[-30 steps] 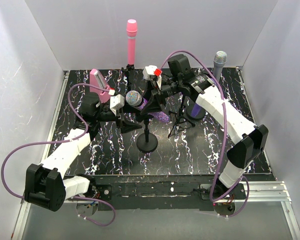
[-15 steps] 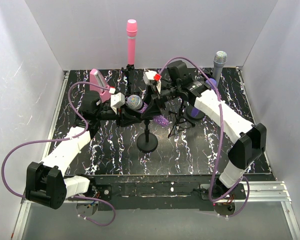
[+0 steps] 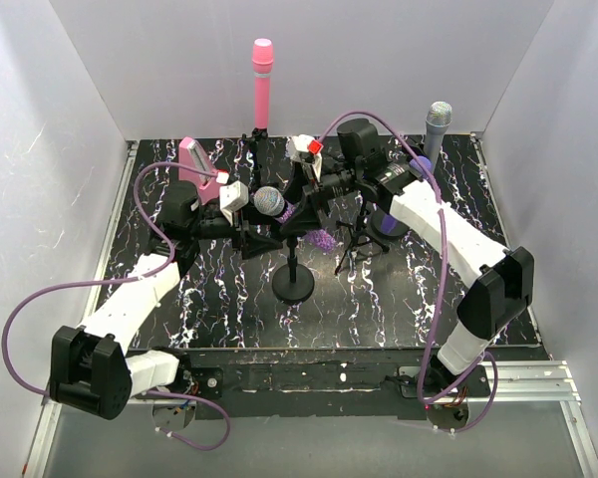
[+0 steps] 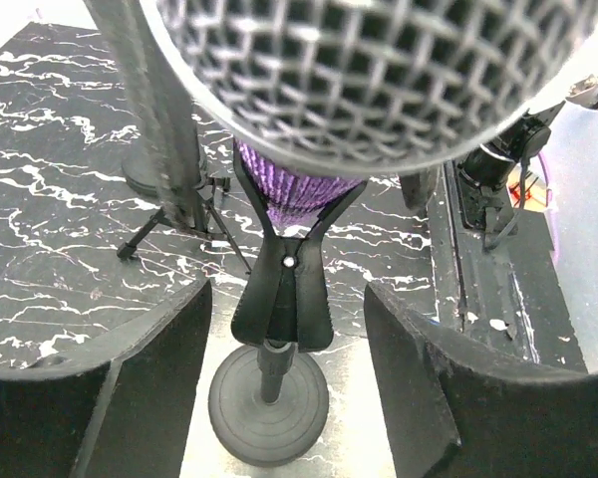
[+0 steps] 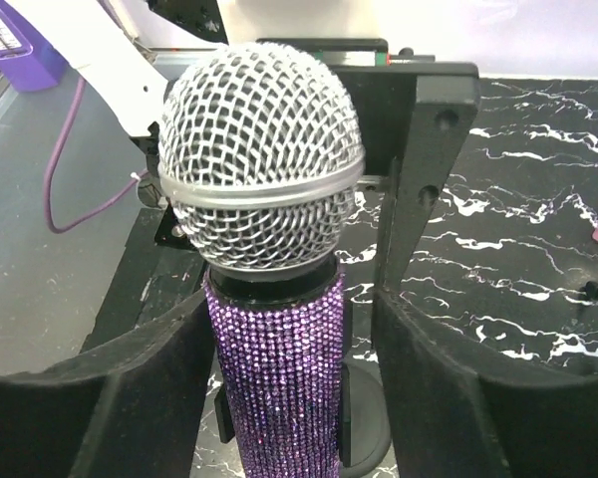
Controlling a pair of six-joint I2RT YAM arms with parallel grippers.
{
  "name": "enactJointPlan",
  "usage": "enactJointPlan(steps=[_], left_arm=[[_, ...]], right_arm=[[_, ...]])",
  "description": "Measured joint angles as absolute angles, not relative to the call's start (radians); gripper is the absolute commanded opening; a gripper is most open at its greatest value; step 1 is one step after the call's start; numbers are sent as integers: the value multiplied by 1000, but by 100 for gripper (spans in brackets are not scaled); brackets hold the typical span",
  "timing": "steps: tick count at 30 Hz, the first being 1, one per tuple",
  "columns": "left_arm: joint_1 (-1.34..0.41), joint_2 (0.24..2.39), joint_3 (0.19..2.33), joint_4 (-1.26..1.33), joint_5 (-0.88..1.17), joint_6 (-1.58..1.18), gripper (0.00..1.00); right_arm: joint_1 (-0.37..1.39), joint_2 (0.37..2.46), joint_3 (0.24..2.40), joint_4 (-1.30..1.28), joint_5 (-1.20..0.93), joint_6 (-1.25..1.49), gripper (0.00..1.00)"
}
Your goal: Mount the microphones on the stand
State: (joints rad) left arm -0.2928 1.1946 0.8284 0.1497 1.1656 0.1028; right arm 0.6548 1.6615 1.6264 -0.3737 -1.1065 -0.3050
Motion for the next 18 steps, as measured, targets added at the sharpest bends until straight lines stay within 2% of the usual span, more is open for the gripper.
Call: enactJointPlan(steps=[1,5,6,12,15,18], left_arm=[[-294,1189,828,152,1163,97,71],[-298,1169,828,158,1157,83,89],[-298,1164,828,157,1151,78,98],[-299,1079,829,107,1074,77,98],[-298,990,837,24,992,81,98],[-299,895,861,-64,847,20,98]], right_arm=[[655,1662,1635,-379,-1101,-304,78],[654,1661,1684,-402,-1087,-303,80],[654,1660,1692,-408,-1081,-304,80],[640,1654,1765,-511,-1046,-332,86],[627,1654,1899,-644,-1006,-386,92],[619,1619,2027,-748,-923,-427,94]])
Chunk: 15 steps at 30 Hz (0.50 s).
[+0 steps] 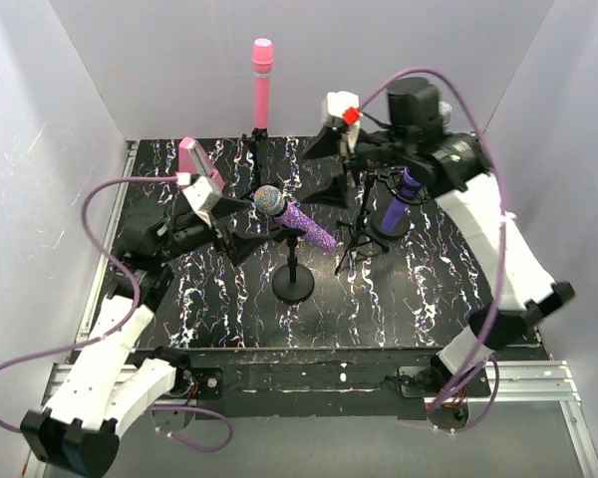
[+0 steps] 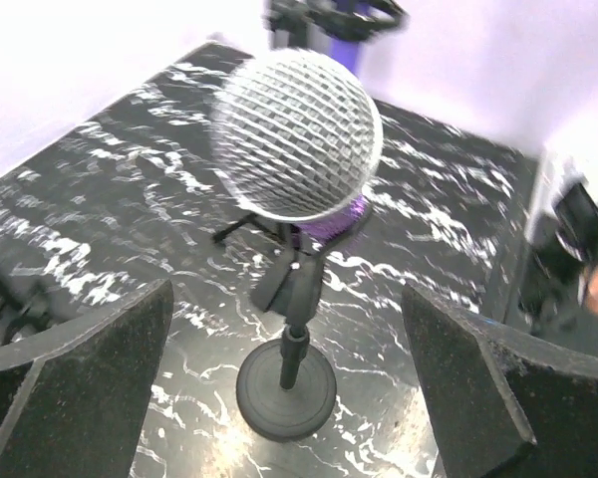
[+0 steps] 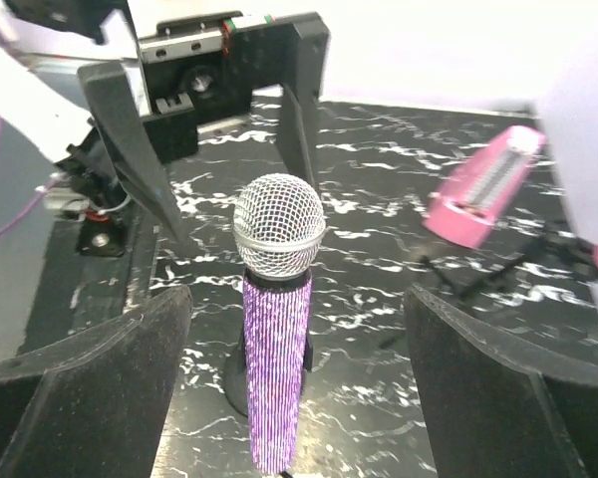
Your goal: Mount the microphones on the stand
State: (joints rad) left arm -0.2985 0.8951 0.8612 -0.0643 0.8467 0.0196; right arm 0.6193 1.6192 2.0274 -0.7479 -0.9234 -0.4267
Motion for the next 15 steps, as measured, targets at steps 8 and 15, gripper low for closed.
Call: enactJointPlan(steps=[8,15], left_arm=[[-296,692,1050,-361,396,-229,98],[-295,585,977,-465,378,-307,98]], right_arm=[[583,1242,1980,-844,-586,-430,98],[194,943,1757,-830,-522,-287,98]])
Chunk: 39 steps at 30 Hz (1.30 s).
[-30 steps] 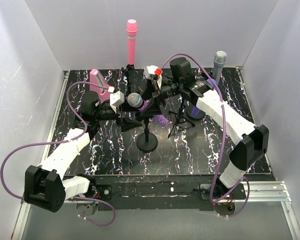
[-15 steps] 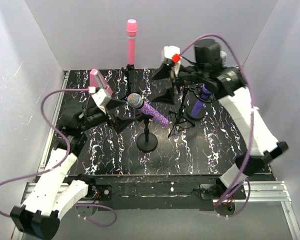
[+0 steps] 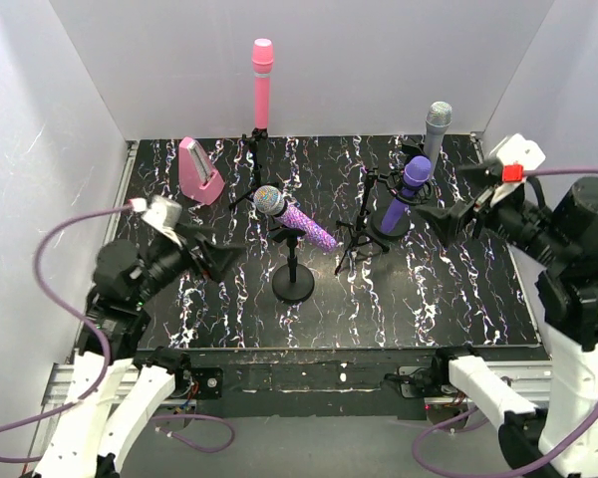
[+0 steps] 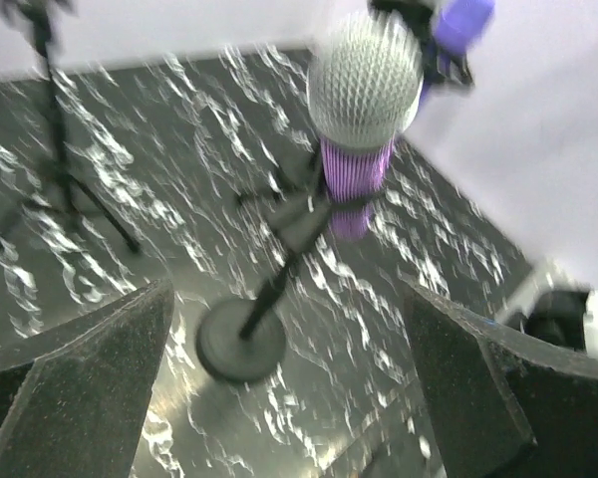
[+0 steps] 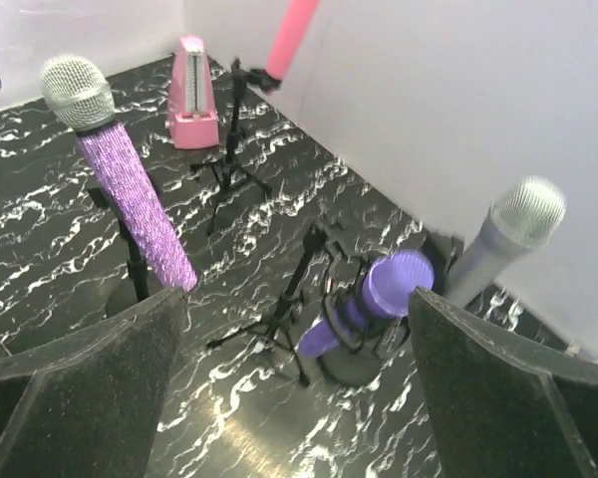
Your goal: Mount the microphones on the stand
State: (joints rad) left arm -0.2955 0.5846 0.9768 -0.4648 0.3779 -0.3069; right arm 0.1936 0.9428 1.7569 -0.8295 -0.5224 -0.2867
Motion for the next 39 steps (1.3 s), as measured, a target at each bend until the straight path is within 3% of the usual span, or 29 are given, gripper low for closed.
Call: enactJointPlan(steps=[6,12,22,29,33,35,37,38,39], left_arm=[[-296,452,531,-343,599,-308,98],[-319,485,401,-61,662,-246,98],[-619,826,320,367,447,-44,98],[-677,1023,300,630,294,28,97],[-685,1145,300,768,220,37,78],[-685,1187,305,805,198,38,53],[-685,1216,311,838,182,35,35],[-686,1224,315,850,180,31,26],[-691,1228,318,856,182,31,24]], right_arm=[[20,732,1413,-843,-540,-200,98],[-98,572,1129,-809,-623,-130,98],[-125,481,774,-586,-708,-108,98],[-125,427,677,-413,-780,-100,98],[-125,444,664,-360,-800,-86,97],[-125,459,661,-340,-805,-81,97],[-125,473,657,-326,-808,-80,97],[-125,480,656,-320,-808,-79,97],[-125,485,656,-316,-807,-79,97]])
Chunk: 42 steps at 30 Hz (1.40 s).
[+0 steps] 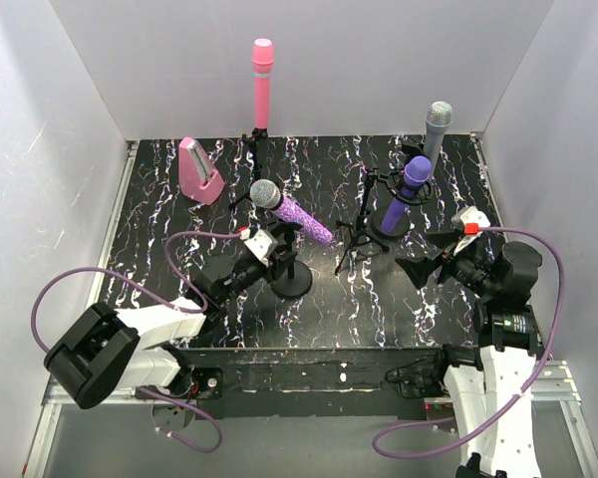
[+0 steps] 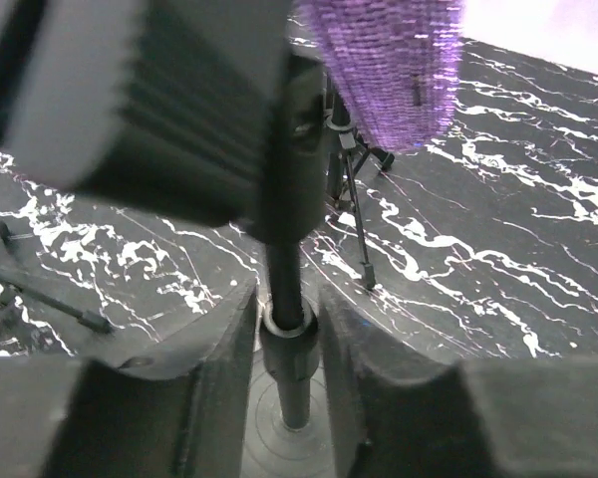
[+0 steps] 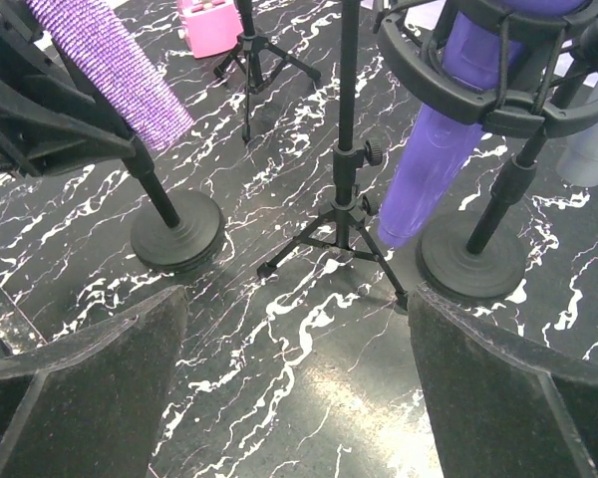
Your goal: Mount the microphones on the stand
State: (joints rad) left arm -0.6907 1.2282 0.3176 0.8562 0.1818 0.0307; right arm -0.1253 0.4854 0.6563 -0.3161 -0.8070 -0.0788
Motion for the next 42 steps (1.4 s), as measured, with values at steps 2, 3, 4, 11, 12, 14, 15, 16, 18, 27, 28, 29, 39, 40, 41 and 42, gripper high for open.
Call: enactJointPlan(steps=[2,3,4,11,12,14,15,16,18,27,28,29,39,40,41,42], left_arm=[[-695,1242,322,881,176,28,23],[-695,1250,323,895,174,25,17],[-695,1262,323,911,172,21,10],[-693,1394,388,998,164,20,0],[-689,1425,410,1010,165,23,0],[-673,1501,467,1035,173,24,0],[-658,1559,513,1054,181,23,0],[-646,1599,545,1069,184,22,0],[-610,1694,632,1093,201,16,0],[-533,1902,868,1101,237,7,57],[-534,1901,866,1101,236,5,71],[-534,1899,860,1101,234,3,81],[-534,1453,683,685,229,-92,98],[-533,1366,672,599,227,-107,98],[-532,1278,669,503,222,-125,98],[-529,1190,672,405,215,-144,98]], right_arm=[[-126,496,656,-310,-807,-79,97],[-127,500,656,-309,-806,-80,97],[-129,503,656,-310,-807,-81,97],[-132,526,627,-283,-807,-82,96],[-132,529,624,-282,-807,-83,96],[-132,535,623,-281,-807,-86,97],[-134,536,623,-281,-807,-90,96],[-135,537,623,-281,-807,-93,96],[-136,537,623,-281,-808,-106,96],[-137,566,647,-326,-776,-142,97],[-138,575,661,-344,-763,-141,97],[-138,585,678,-361,-749,-140,97],[-145,684,931,-587,-566,-67,98],[-146,686,951,-603,-535,-48,98],[-146,686,968,-618,-498,-24,98],[-147,683,983,-635,-454,1,98]])
